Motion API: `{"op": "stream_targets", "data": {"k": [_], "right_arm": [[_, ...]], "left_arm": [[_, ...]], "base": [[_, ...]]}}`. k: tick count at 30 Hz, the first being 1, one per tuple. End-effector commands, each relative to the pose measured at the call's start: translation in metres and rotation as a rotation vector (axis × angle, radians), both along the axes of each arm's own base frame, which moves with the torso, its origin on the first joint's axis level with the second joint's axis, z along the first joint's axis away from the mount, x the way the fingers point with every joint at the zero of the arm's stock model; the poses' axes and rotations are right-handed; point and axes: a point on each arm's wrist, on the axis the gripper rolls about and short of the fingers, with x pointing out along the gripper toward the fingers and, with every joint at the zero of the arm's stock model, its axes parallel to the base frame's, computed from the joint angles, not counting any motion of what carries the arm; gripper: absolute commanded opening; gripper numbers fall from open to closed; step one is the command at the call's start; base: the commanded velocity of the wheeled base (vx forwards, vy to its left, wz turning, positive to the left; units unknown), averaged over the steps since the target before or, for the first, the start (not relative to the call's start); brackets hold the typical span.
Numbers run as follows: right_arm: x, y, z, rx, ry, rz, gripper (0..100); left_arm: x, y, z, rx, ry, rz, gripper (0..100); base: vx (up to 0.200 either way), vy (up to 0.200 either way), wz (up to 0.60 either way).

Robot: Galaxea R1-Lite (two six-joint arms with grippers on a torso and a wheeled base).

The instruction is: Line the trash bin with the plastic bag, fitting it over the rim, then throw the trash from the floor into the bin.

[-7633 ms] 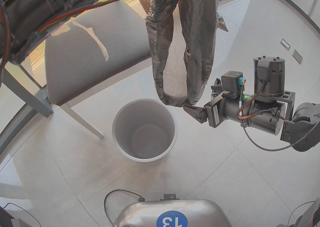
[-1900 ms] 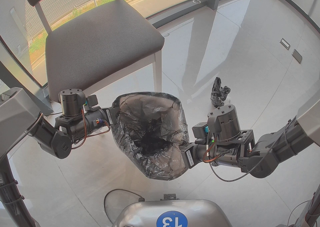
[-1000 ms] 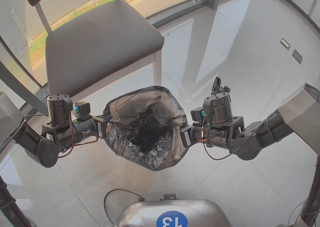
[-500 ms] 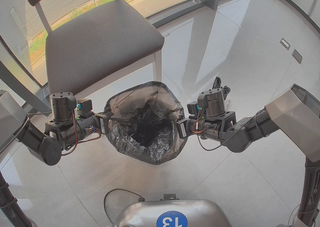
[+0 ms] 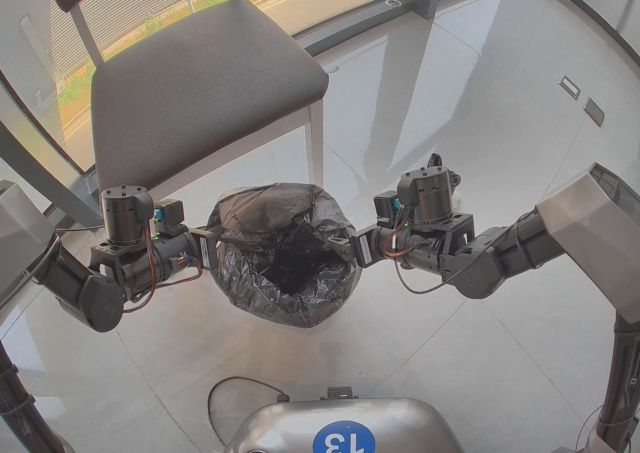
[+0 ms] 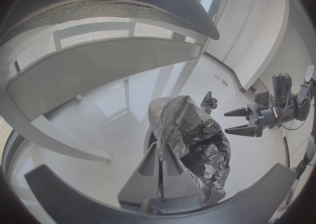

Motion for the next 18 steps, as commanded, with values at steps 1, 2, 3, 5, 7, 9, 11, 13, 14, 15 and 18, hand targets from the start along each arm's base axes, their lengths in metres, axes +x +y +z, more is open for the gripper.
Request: {"op": "stream_targets", "data": {"k": [1, 2, 3, 5, 7, 9, 11, 13, 14, 15, 18], "right_arm": [[-0.011, 0.010, 0.015, 0.019, -0.029, 0.032, 100], [-0.014, 0.013, 0.017, 0.021, -0.032, 0.043, 100], [-0.016, 0.016, 0.017, 0.021, -0.032, 0.051, 100], [-0.019, 0.020, 0.017, 0.021, -0.032, 0.061, 100], [-0.020, 0.021, 0.017, 0.021, -0.032, 0.066, 100], [-0.021, 0.022, 0.017, 0.021, -0.032, 0.069, 100], [-0.021, 0.022, 0.017, 0.021, -0.032, 0.069, 100], [-0.021, 0.022, 0.017, 0.021, -0.032, 0.069, 100], [-0.021, 0.022, 0.017, 0.021, -0.032, 0.069, 100], [-0.021, 0.022, 0.018, 0.022, -0.033, 0.069, 100], [-0.021, 0.022, 0.017, 0.022, -0.031, 0.068, 100]], "left_arm": [[-0.002, 0.006, -0.002, 0.005, 0.010, 0.017, 0], [-0.002, 0.007, -0.003, 0.007, 0.014, 0.021, 0], [-0.003, 0.008, -0.005, 0.013, 0.019, 0.021, 0], [-0.006, 0.011, -0.008, 0.021, 0.031, 0.031, 0], [-0.008, 0.016, -0.011, 0.026, 0.043, 0.044, 0], [-0.006, 0.021, -0.013, 0.029, 0.050, 0.058, 0], [-0.002, 0.026, -0.015, 0.045, 0.042, 0.070, 0], [0.002, 0.027, -0.016, 0.057, 0.038, 0.072, 0], [0.004, 0.027, -0.016, 0.058, 0.036, 0.071, 0], [0.004, 0.027, -0.016, 0.058, 0.034, 0.072, 100], [0.005, 0.026, -0.015, 0.058, 0.029, 0.071, 100]], "base": [[0.000, 0.000, 0.00], [0.000, 0.000, 0.00], [0.000, 0.000, 0.00], [0.000, 0.000, 0.00], [0.000, 0.000, 0.00], [0.000, 0.000, 0.00], [0.000, 0.000, 0.00], [0.000, 0.000, 0.00], [0.000, 0.000, 0.00], [0.000, 0.000, 0.00], [0.000, 0.000, 0.00]]}}
